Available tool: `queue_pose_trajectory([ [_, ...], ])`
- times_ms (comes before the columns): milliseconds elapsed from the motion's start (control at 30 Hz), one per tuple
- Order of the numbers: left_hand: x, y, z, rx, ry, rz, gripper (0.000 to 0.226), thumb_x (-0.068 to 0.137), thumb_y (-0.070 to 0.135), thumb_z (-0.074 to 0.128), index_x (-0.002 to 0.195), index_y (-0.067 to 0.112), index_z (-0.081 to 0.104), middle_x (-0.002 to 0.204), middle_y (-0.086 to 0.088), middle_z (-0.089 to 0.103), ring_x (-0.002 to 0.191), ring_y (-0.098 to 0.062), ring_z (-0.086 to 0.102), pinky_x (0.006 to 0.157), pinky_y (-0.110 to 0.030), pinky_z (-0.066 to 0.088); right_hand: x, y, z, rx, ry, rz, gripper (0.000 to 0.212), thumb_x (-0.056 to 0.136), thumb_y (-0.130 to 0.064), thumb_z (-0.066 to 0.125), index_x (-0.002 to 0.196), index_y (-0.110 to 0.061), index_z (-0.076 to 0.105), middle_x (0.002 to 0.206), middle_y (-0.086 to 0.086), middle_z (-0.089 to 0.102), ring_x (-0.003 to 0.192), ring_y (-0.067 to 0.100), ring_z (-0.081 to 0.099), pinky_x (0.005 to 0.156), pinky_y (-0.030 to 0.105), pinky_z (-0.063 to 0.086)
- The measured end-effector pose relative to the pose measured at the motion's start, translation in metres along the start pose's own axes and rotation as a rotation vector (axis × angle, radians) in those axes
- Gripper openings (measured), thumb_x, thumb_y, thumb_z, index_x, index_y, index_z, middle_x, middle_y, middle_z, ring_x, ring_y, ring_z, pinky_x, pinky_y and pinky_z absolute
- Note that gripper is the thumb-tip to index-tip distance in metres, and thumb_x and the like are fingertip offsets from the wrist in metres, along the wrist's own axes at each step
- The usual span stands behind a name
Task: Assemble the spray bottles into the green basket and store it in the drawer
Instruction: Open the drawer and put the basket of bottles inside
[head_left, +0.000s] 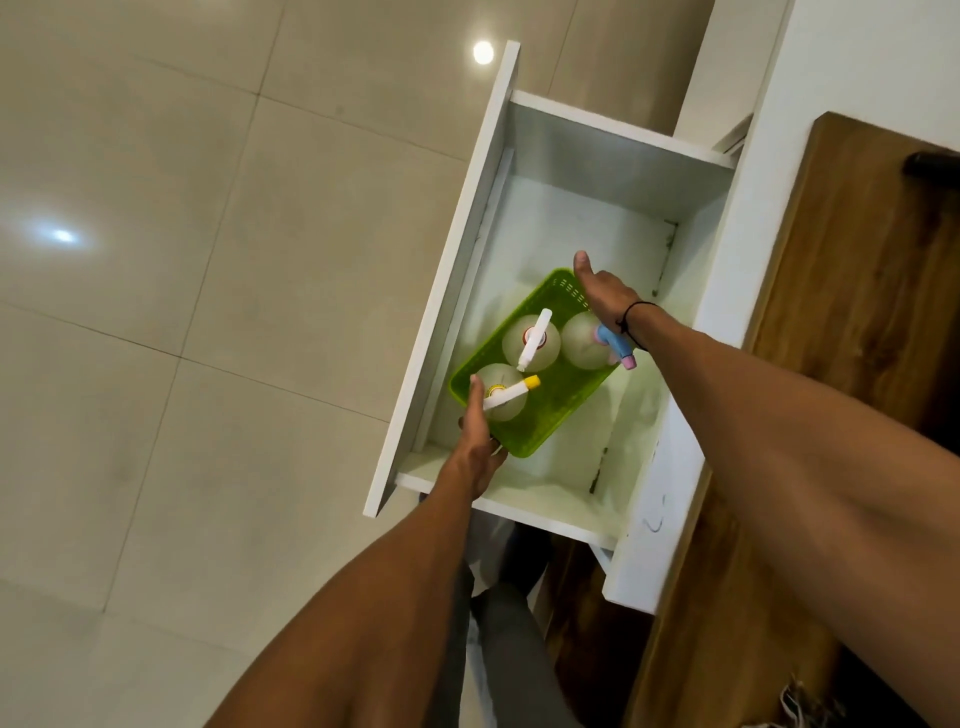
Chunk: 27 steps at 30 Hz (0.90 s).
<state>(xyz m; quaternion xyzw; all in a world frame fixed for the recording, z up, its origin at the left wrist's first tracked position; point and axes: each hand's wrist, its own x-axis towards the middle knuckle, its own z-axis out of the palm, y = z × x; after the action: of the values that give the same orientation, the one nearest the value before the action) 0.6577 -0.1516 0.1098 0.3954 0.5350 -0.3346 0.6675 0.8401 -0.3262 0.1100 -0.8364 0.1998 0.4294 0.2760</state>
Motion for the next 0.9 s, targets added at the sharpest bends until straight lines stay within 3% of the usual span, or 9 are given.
queue_pose_trajectory([
  [200, 0.016, -0.001, -0.004, 0.084, 0.053, 0.014, 0.095, 0.094, 0.086, 0.028, 0.165, 0.024, 0.034, 0.165, -0.012, 0.044, 0.149, -0.033, 0.045, 0.124, -0.053, 0.036, 0.015, 0.020, 0.011, -0.027, -0.025, 0.040, 0.102, 0.091, -0.085, 0.010, 0.148, -0.008, 0.045, 0.143, 0.018, 0.056, 0.113, 0.034, 0.057, 0.094, 0.043, 0.044],
  [300, 0.018, 0.010, -0.008, 0.152, 0.045, 0.016, 0.097, 0.092, 0.089, 0.019, 0.163, 0.027, 0.039, 0.163, -0.009, 0.047, 0.143, -0.031, 0.053, 0.119, -0.055, 0.043, 0.012, 0.035, 0.017, -0.044, -0.065, 0.111, 0.106, 0.085, -0.091, 0.010, 0.164, -0.020, 0.014, 0.166, 0.015, 0.032, 0.144, 0.040, 0.044, 0.111, 0.052, 0.040],
  [367, 0.018, 0.024, -0.010, 0.186, 0.045, 0.062, 0.092, 0.094, 0.086, 0.018, 0.154, 0.024, 0.051, 0.147, -0.008, 0.063, 0.115, -0.022, 0.074, 0.089, -0.039, 0.065, 0.004, 0.043, 0.021, -0.078, -0.109, 0.186, 0.105, 0.082, -0.092, 0.007, 0.165, -0.029, 0.002, 0.171, 0.013, 0.021, 0.144, 0.045, 0.043, 0.098, 0.056, 0.048],
  [433, 0.022, 0.038, -0.011, 0.256, 0.051, 0.121, 0.087, 0.097, 0.083, 0.017, 0.158, 0.027, 0.046, 0.152, -0.010, 0.059, 0.127, -0.025, 0.069, 0.104, -0.043, 0.057, -0.005, 0.047, 0.026, -0.107, -0.128, 0.258, 0.105, 0.082, -0.092, 0.003, 0.165, -0.028, 0.002, 0.168, 0.018, 0.025, 0.128, 0.049, 0.056, 0.071, 0.046, 0.056],
  [500, 0.027, 0.049, -0.012, 0.373, 0.091, 0.150, 0.088, 0.098, 0.081, 0.012, 0.166, 0.028, 0.032, 0.169, -0.008, 0.039, 0.154, -0.031, 0.040, 0.124, -0.051, 0.030, -0.007, 0.050, 0.032, -0.143, -0.135, 0.313, 0.108, 0.082, -0.090, -0.002, 0.166, -0.022, 0.004, 0.162, 0.025, 0.033, 0.112, 0.047, 0.065, 0.057, 0.040, 0.051],
  [633, 0.035, 0.062, -0.011, 0.462, 0.113, 0.132, 0.094, 0.096, 0.084, 0.011, 0.168, 0.026, 0.027, 0.175, -0.007, 0.026, 0.161, -0.030, 0.026, 0.129, -0.052, 0.018, -0.008, 0.053, 0.038, -0.268, -0.259, 0.376, 0.120, 0.084, -0.087, -0.009, 0.158, -0.003, 0.032, 0.110, 0.029, 0.059, 0.071, 0.033, 0.053, 0.053, 0.035, 0.037],
  [833, 0.049, 0.048, -0.021, 0.530, 0.072, 0.056, 0.101, 0.095, 0.083, 0.004, 0.165, 0.017, 0.035, 0.172, -0.013, 0.034, 0.160, -0.031, 0.030, 0.133, -0.049, 0.018, -0.014, 0.068, 0.052, -0.423, -0.313, 0.322, 0.111, 0.093, -0.076, -0.009, 0.143, 0.011, 0.039, 0.048, 0.006, 0.028, 0.054, 0.020, 0.026, 0.054, 0.030, 0.026],
  [867, 0.049, 0.046, -0.023, 0.533, 0.093, 0.053, 0.100, 0.096, 0.082, 0.004, 0.166, 0.016, 0.032, 0.171, -0.014, 0.034, 0.159, -0.032, 0.031, 0.133, -0.049, 0.019, -0.018, 0.070, 0.057, -0.430, -0.308, 0.299, 0.092, 0.093, -0.076, -0.009, 0.088, -0.004, 0.048, 0.051, 0.007, 0.031, 0.055, 0.021, 0.029, 0.056, 0.030, 0.028],
  [900, 0.048, 0.044, -0.024, 0.549, 0.114, 0.052, 0.099, 0.097, 0.081, 0.005, 0.167, 0.017, 0.030, 0.171, -0.015, 0.033, 0.159, -0.032, 0.032, 0.133, -0.048, 0.020, -0.017, 0.072, 0.062, -0.428, -0.276, 0.286, 0.099, 0.093, -0.076, -0.008, 0.080, -0.006, 0.061, 0.057, 0.009, 0.035, 0.056, 0.022, 0.034, 0.059, 0.030, 0.031],
])
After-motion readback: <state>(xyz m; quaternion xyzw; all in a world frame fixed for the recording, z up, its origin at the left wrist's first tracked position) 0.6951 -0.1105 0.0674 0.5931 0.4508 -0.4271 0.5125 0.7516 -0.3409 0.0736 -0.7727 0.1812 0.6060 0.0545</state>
